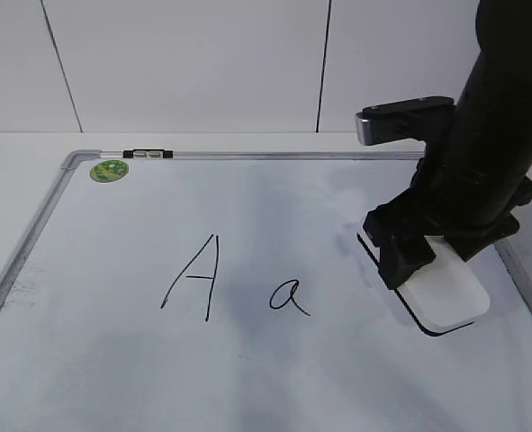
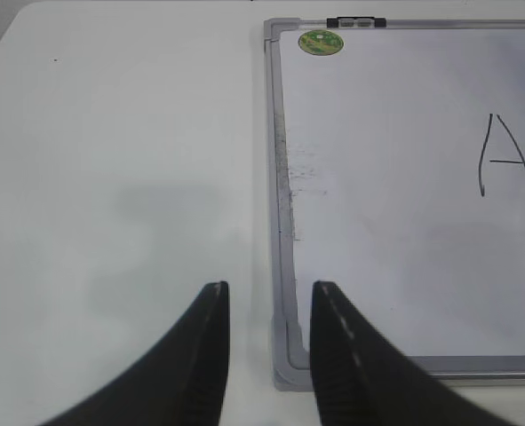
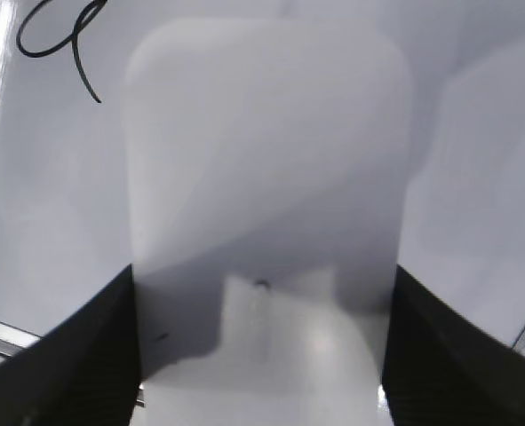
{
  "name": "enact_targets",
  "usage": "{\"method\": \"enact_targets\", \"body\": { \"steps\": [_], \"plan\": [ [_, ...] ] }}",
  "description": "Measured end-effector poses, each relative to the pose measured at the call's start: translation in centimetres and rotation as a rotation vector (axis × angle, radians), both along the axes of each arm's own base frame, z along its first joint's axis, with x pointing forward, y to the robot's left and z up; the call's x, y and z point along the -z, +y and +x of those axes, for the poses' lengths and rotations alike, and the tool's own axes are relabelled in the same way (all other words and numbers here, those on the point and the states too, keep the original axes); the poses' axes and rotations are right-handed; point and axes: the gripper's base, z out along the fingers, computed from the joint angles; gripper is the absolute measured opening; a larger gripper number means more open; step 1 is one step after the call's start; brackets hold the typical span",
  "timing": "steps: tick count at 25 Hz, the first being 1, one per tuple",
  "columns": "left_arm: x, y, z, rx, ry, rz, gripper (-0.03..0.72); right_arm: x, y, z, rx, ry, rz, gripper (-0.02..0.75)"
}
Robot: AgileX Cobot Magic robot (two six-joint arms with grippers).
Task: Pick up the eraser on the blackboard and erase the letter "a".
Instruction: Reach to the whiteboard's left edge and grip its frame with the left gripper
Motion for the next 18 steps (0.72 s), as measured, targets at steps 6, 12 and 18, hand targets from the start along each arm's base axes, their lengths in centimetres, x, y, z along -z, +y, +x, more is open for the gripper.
{"method": "enact_targets", "body": {
  "steps": [6, 12, 18],
  "plan": [
    [0.0, 0.0, 0.0, 0.000, 0.000, 0.000, 0.235, 0.0, 0.0, 0.0, -0.003, -0.004, -0.008, 0.561],
    [0.0, -0.1, 0.0, 0.006, -0.001, -0.009, 0.235, 0.0, 0.0, 0.0, -0.004, -0.002, -0.009, 0.561],
    [-0.1, -0.1, 1.5, 0.012, 0.100, -0.025, 0.235, 0.0, 0.0, 0.0, -0.004, -0.002, -0.009, 0.561]
  ]
}}
